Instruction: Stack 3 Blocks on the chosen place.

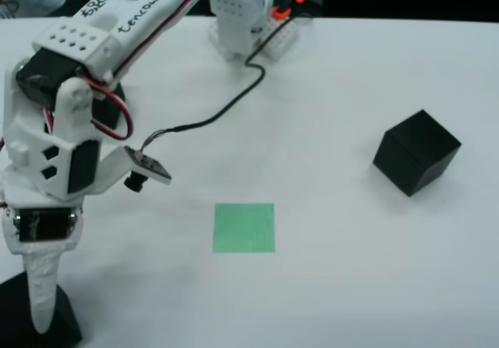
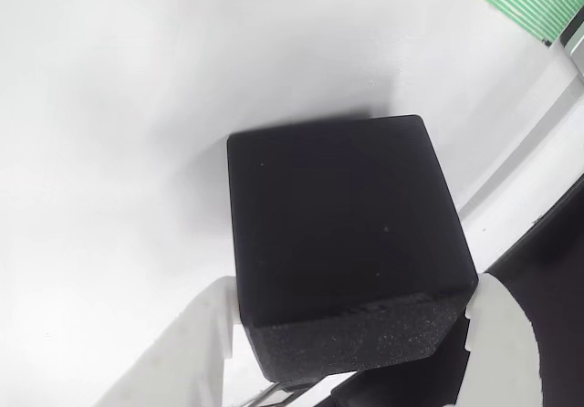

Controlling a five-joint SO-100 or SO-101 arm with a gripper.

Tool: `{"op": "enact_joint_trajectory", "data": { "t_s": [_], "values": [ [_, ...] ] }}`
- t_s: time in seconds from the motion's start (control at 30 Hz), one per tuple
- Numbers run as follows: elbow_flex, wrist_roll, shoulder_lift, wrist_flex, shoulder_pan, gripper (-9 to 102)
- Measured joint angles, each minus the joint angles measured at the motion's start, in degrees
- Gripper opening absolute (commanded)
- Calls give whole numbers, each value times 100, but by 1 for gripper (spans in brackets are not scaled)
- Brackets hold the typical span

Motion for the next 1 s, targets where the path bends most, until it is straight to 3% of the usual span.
{"op": "enact_joint_trajectory", "data": {
  "t_s": [0.67,1.0],
  "values": [
    [3076,-35,3182,747,-1740,19],
    [4913,-633,4729,967,-2338,19]
  ]
}}
